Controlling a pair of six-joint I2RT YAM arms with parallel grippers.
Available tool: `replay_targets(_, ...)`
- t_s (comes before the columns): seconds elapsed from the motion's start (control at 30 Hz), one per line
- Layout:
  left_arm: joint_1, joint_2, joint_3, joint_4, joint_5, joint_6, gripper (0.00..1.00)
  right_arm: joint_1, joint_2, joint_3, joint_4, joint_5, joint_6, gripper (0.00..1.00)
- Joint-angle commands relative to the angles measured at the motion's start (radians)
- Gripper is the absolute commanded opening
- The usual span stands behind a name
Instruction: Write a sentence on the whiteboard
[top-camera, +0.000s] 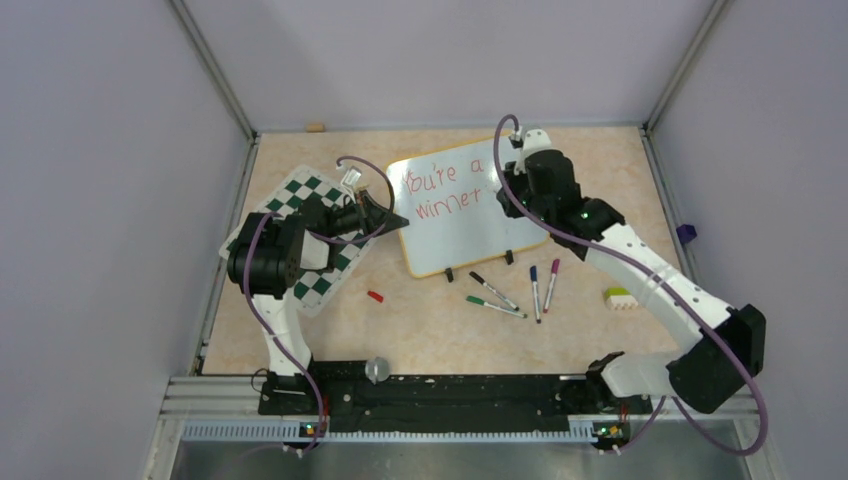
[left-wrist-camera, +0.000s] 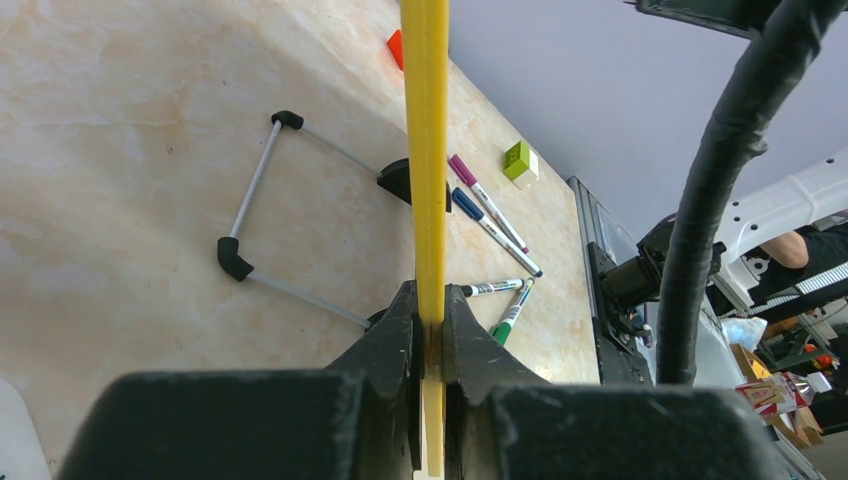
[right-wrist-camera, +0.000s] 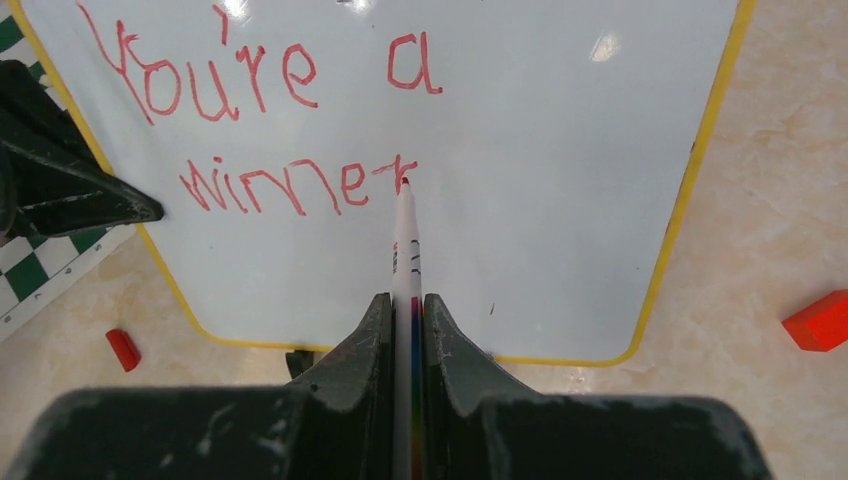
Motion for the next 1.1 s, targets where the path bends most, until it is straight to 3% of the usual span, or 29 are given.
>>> replay_targets(0.0,0.010,-0.033,0.020,0.053,-0.012,0.054,0.00,-0.010,-0.073,-0.054,0.049,-0.046,0.030,0.00)
replay_targets(0.37,0.009,-0.036,0.010,0.068,-0.018,0.049,0.00,0.148,-0.063,-0.172,0.102,0.023,-0.002,0.00)
replay_targets(1.07,0.009,-0.032,0.011,0.083,-0.011,0.035,0.00,0.268,0.124,-0.090,0.205,0.068,-0.088,0.00)
